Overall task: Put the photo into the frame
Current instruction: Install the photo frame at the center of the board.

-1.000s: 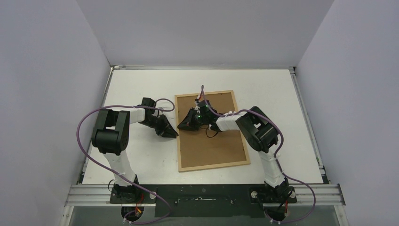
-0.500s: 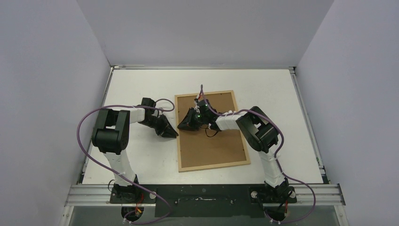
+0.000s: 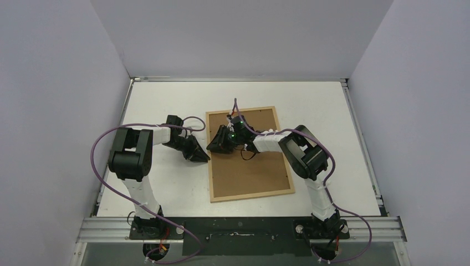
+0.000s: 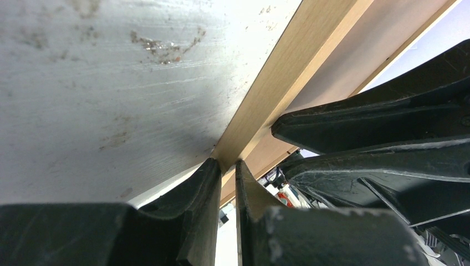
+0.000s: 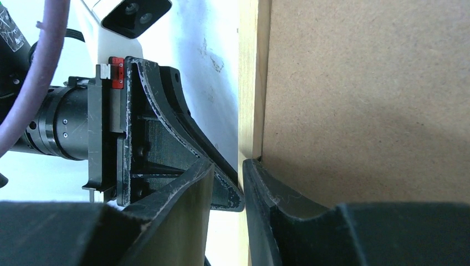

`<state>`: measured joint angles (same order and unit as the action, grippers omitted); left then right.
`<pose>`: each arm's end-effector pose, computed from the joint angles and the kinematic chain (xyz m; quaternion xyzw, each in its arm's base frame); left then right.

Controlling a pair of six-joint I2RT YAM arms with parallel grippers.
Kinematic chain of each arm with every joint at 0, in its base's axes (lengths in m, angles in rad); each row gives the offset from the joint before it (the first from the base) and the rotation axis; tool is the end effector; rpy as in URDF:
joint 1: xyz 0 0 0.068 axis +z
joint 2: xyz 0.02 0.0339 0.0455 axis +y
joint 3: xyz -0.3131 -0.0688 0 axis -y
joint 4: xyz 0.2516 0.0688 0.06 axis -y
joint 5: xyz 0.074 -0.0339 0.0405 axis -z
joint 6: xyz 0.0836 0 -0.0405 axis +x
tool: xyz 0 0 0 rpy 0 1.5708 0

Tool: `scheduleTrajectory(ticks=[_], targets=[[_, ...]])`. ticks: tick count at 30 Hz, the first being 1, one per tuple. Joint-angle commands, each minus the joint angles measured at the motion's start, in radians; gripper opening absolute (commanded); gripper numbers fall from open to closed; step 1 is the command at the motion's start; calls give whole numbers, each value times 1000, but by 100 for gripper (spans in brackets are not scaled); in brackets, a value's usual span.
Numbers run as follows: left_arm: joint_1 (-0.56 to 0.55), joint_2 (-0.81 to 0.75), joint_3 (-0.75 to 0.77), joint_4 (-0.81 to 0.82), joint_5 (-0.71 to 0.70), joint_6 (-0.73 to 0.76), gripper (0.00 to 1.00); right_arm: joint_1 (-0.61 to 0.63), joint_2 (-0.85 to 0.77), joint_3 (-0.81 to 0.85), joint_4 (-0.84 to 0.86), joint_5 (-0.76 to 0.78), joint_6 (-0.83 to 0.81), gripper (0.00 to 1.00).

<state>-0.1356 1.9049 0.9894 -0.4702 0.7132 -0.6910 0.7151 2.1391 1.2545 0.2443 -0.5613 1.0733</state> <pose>0.3382 -0.1013 0.1115 0.2248 -0.9062 0.3531 0.0603 0.3562 0.3683 0.1343 0.0307 0.8671 0.4911 0.0769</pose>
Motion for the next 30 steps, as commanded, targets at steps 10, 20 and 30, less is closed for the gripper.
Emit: scheduleTrajectory(ticks=[10,20,30], targets=[[14,77,-26,-44,-319,71,12,9,43,-43,-316,159,-145,31],[14,74,-16,-56,-325,74,12,24,-32,32,-429,313,-232,34],[16,62,8,-51,-290,83,14,25,-248,-29,-277,271,-275,42]])
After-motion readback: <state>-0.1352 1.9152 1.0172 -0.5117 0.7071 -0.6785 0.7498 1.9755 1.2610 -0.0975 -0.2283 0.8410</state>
